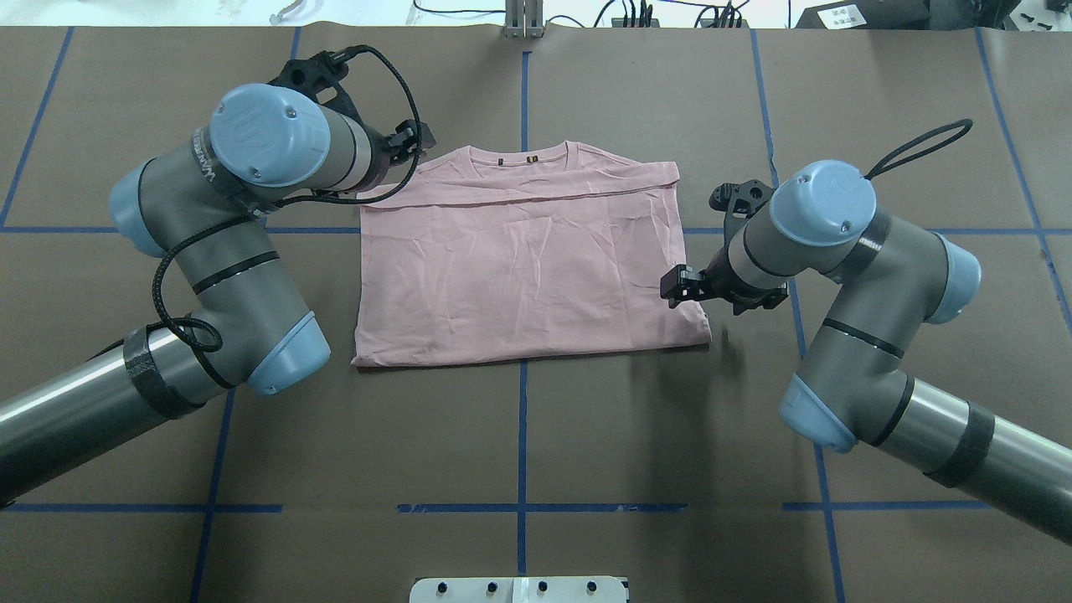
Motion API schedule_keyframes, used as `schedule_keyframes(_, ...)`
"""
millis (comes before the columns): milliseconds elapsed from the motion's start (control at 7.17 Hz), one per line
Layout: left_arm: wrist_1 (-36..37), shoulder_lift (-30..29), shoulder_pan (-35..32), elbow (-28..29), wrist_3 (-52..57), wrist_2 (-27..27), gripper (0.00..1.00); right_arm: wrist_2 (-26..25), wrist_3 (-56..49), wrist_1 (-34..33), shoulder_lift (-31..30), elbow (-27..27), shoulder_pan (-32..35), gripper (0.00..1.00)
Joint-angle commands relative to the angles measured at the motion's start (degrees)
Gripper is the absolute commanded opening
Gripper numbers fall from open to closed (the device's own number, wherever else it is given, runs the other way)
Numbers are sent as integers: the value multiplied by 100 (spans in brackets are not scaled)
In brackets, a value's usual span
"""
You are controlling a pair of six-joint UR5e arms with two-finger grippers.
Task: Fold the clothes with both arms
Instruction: 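Move the right gripper to the folded shirt's near corner and grasp it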
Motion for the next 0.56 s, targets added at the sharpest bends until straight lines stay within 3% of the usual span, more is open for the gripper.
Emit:
schedule_keyframes(0,-9,0,81,-5,-9,-8,100,-181,6,-7,-13,-20,-246,99)
schedule_keyframes(139,-9,0,81,-5,-9,-8,100,-172,6,-42,-13,-20,-246,98)
schedule_keyframes(279,-9,0,81,-5,-9,-8,100,-163,6,-51,-13,-20,-255,88)
schedule_keyframes(418,-9,-8,81,-5,-9,-8,100,-172,6,-42,-13,-38,-246,63)
